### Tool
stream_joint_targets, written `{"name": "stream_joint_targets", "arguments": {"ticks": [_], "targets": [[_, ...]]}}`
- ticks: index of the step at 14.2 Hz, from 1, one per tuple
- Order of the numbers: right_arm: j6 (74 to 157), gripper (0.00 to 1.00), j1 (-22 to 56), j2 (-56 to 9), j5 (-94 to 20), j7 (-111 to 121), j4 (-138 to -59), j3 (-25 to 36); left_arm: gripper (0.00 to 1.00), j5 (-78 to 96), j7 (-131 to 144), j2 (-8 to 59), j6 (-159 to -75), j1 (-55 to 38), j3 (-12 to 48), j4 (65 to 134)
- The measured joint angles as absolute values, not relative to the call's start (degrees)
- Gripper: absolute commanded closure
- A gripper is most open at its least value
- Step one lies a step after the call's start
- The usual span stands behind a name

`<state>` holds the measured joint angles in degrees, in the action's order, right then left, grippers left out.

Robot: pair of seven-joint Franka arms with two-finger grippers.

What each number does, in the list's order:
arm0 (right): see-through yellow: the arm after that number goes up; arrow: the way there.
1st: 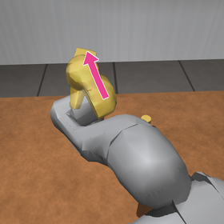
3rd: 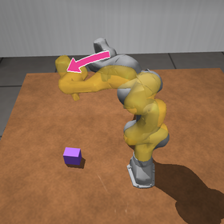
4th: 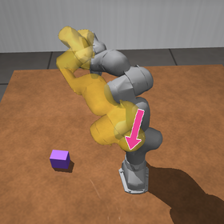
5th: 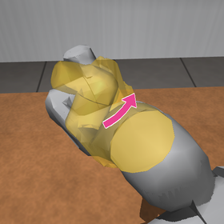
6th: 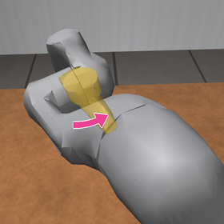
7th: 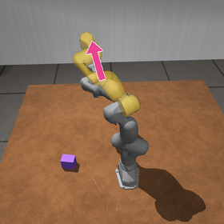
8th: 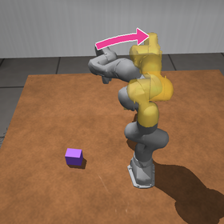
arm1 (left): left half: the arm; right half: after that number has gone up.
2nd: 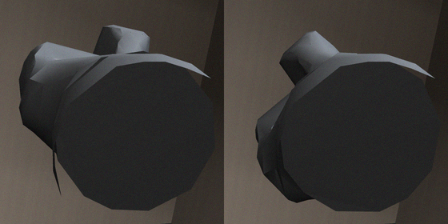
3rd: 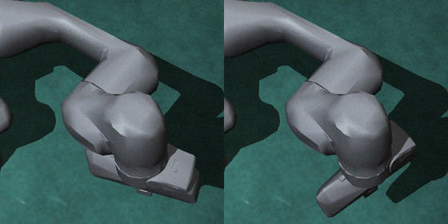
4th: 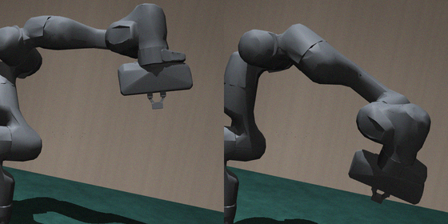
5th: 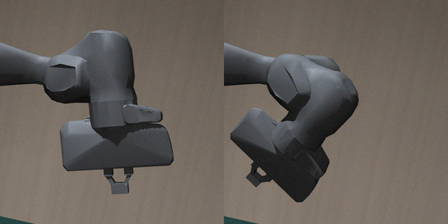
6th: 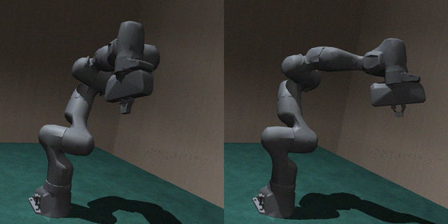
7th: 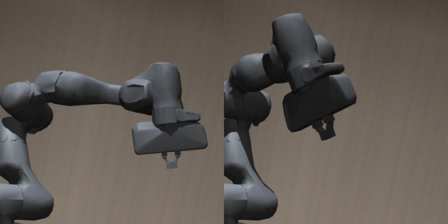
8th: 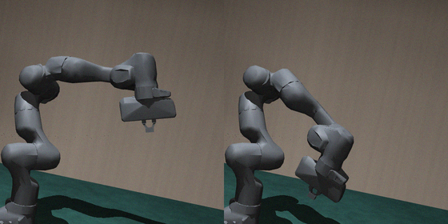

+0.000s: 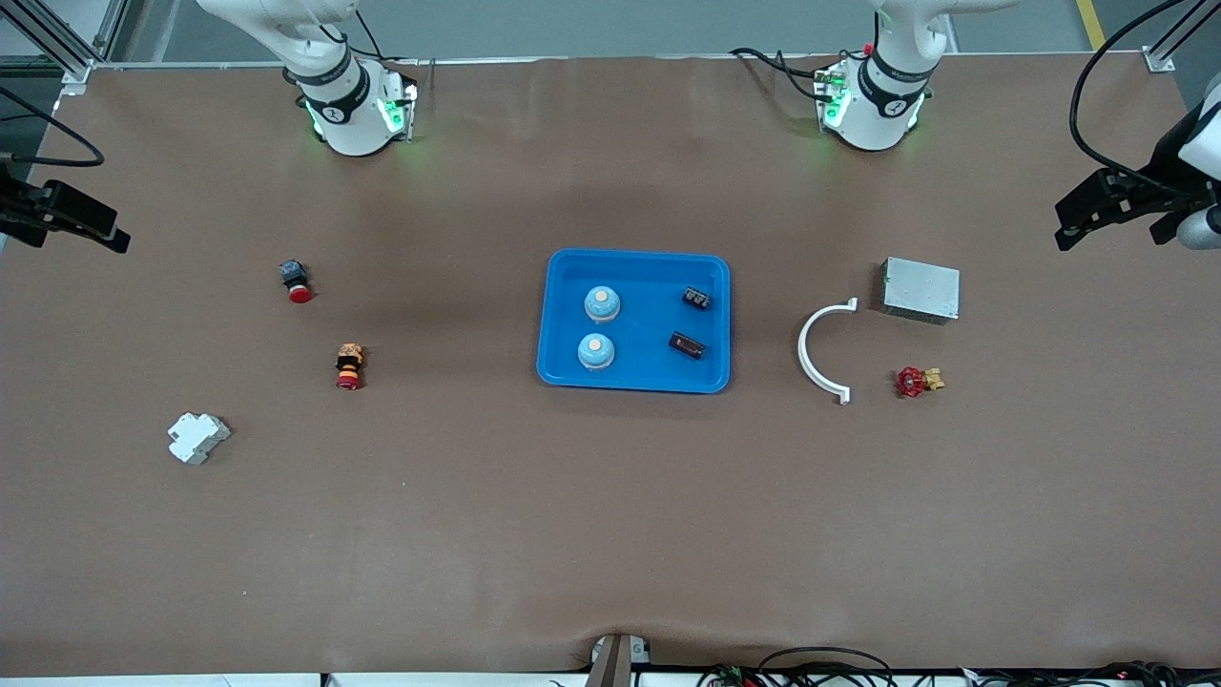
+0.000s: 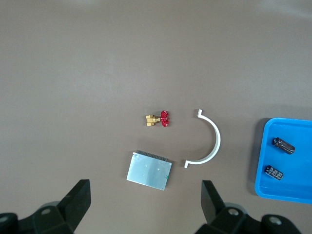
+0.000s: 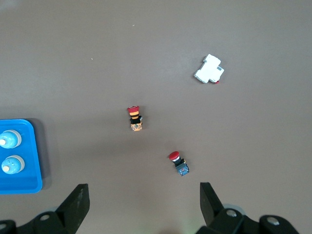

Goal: Place electrolytic capacitor and blue bell in tray

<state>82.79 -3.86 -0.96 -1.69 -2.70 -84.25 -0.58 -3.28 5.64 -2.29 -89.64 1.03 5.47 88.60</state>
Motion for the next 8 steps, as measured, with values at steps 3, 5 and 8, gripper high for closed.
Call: {"name": "stream_joint_targets", "arguments": {"ticks": [3, 5, 8], "targets": [[82.89, 0.00, -3.86, -0.96, -1.72, -2.70, -84.22, -0.58, 0.00, -3.01, 5.49, -2.28, -89.64, 0.99, 5.60, 88.60], [83.10, 0.00, -3.86, -0.96, -1.74, -2.70, -84.22, -0.58, 0.00, -1.72, 5.46, -2.24, -89.64, 0.88, 5.63, 88.60], [83.19, 0.00, -3.86, -0.96, -1.76, -2.70, -84.22, -0.59, 0.00, -0.90, 5.46, -2.08, -89.64, 0.64, 5.64, 88.60]]}}
